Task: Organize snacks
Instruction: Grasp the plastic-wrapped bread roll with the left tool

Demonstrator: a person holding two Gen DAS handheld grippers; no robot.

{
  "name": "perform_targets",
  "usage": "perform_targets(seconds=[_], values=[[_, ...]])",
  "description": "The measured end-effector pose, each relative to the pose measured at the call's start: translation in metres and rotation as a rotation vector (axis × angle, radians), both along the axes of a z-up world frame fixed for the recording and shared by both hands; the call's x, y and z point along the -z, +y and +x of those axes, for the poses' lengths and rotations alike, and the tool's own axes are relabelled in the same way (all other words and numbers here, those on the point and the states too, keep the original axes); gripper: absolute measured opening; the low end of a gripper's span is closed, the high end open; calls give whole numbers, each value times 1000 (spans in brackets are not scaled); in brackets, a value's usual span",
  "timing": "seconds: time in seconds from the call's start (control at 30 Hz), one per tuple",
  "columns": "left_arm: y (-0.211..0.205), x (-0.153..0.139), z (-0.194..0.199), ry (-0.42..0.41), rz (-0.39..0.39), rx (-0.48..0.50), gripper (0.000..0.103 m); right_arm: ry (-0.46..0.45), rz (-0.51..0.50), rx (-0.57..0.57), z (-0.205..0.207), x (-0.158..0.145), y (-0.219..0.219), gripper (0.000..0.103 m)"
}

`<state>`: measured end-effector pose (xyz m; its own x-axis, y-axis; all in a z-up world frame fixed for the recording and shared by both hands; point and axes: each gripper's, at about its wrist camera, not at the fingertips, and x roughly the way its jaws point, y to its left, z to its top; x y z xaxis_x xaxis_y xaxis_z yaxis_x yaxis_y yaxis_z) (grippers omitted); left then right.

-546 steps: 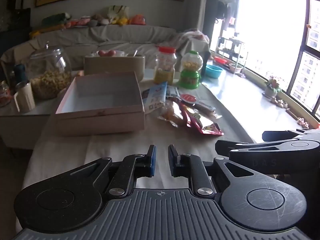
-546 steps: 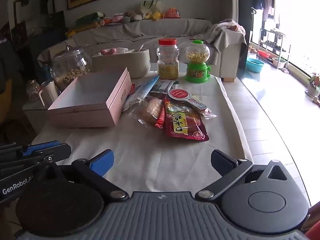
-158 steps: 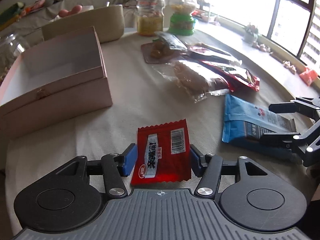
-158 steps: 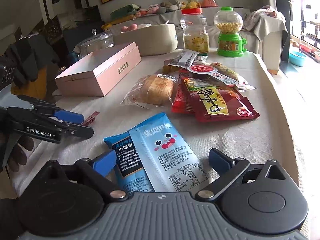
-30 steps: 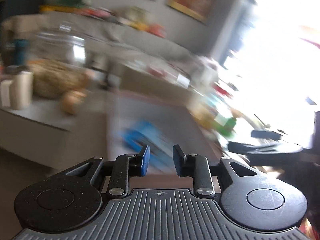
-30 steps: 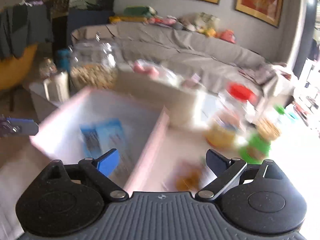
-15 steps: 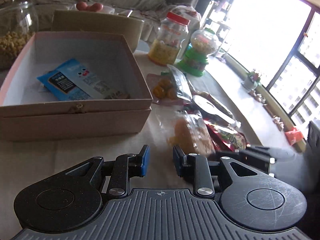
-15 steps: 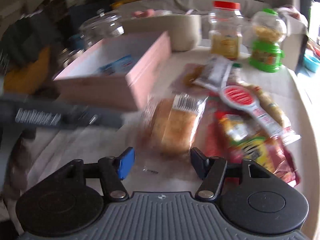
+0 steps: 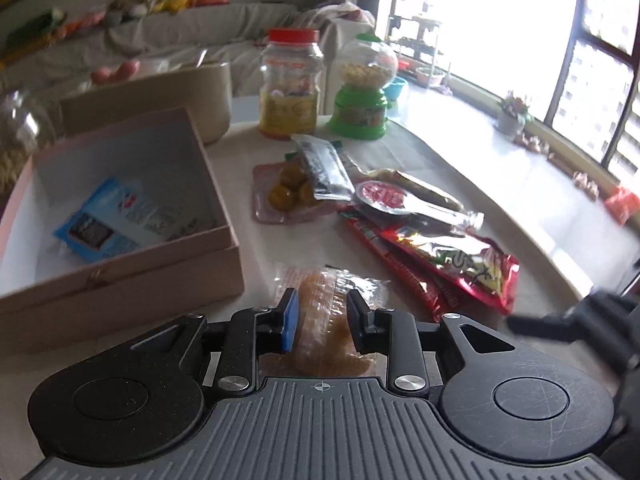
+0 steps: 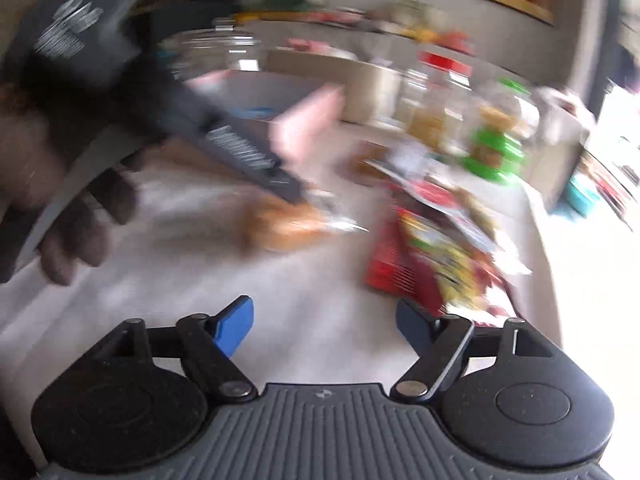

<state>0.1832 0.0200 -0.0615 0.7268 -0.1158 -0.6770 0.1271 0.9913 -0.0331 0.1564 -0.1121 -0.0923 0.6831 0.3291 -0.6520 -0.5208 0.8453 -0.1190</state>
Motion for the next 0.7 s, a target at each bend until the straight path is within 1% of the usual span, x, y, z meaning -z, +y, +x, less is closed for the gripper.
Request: perform_targets(seconds=[0.07,0.1,0.17,0.2,0.27,0.3,0.37,0.4,0.43,0.5,0.57,0.6,0.67,0.7], values=[[-11,2,0,-21,68,28,33,32,22,118,12,5,-13,82],[-15,2,-1,-25,95,41,33,41,34,154,17,8,-19,82],[-22,2,-2,-19,126,65,35,59,79,191,21,13,-29,87],[-23,2,-2,-13,131,80,36,61,93,194,20,13,-31,88],[-27,2,-3,-5,144,112,38,49,88,191,18,13,-29,88],[-29,2,-3,-3,150,130,41,47,88,191,18,13,-29,89],[-32,3,-4,11,152,163,50,47,93,191,17,13,-28,89],[-34,4,-3,27,152,180,56,48,99,191,12,14,-30,90],[-35,6,-2,38,156,193,58,49,103,189,14,15,-32,90],[-37,8,-4,34,186,209,58,49,107,189,16,16,-31,91],[-35,8,-5,21,194,207,58,49,107,189,16,16,-31,91],[-33,7,-5,11,200,194,58,50,107,189,16,16,-31,91],[-31,6,-4,-15,237,153,58,51,107,188,18,16,-29,92],[-29,6,-1,-15,256,136,57,51,107,187,18,16,-29,92]])
